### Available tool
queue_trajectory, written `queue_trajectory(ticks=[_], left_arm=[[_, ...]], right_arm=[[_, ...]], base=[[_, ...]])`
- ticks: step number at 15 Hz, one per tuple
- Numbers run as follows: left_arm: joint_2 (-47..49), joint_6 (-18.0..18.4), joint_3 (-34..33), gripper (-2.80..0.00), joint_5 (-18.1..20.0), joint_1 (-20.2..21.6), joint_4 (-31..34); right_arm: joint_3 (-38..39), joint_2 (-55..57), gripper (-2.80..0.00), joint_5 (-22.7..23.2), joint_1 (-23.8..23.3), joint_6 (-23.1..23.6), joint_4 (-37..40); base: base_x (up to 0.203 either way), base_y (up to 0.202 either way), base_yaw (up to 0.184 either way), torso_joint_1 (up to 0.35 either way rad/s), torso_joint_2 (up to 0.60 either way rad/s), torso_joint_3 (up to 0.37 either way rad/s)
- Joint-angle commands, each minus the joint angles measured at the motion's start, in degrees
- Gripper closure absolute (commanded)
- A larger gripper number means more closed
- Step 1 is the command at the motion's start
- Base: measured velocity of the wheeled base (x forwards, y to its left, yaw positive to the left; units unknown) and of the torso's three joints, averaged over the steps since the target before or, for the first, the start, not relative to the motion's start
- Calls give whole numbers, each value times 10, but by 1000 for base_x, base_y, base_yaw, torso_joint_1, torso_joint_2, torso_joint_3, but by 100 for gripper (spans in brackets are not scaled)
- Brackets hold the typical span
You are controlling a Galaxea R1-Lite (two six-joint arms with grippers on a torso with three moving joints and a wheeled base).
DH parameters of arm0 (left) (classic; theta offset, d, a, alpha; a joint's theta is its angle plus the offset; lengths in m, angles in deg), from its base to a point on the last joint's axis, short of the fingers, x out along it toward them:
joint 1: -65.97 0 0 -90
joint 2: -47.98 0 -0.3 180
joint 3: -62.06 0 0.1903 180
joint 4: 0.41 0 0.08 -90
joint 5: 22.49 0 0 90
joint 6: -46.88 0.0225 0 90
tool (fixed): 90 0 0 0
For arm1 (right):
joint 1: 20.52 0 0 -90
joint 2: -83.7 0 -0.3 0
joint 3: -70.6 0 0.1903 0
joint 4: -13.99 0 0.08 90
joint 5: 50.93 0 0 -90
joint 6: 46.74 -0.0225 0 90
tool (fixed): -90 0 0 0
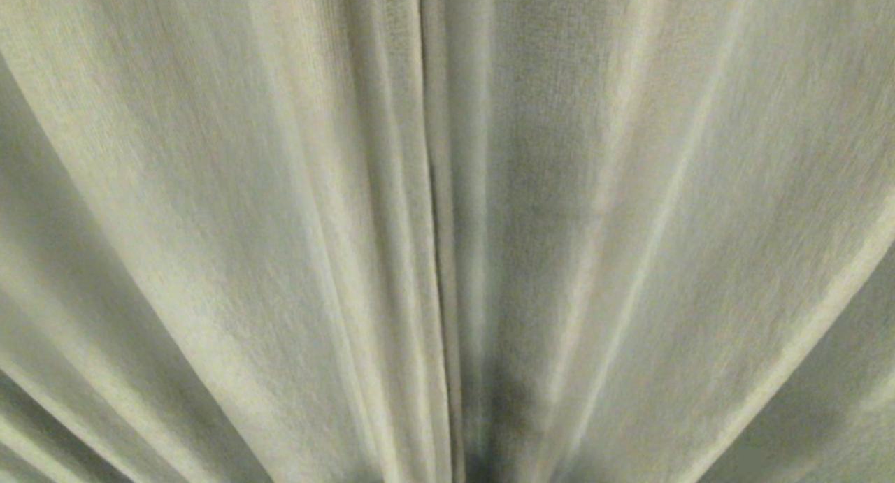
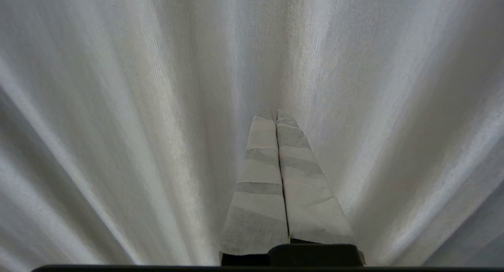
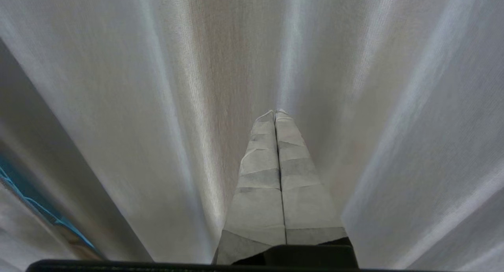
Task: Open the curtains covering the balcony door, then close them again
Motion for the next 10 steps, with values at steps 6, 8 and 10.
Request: queue_trajectory(ticks=[6, 8, 10], left_arm=[[-1, 0, 0, 0, 0, 0, -1], [-1, 0, 0, 0, 0, 0, -1], [-1, 0, 0, 0, 0, 0, -1]], right_arm=[[0, 0, 0, -5, 0, -12, -1], [0, 0, 0, -5, 0, -12, 0], [0, 0, 0, -5, 0, -12, 0]], base=[[0, 0, 0, 0, 0, 0], [0, 0, 0, 0, 0, 0], [0, 0, 0, 0, 0, 0]])
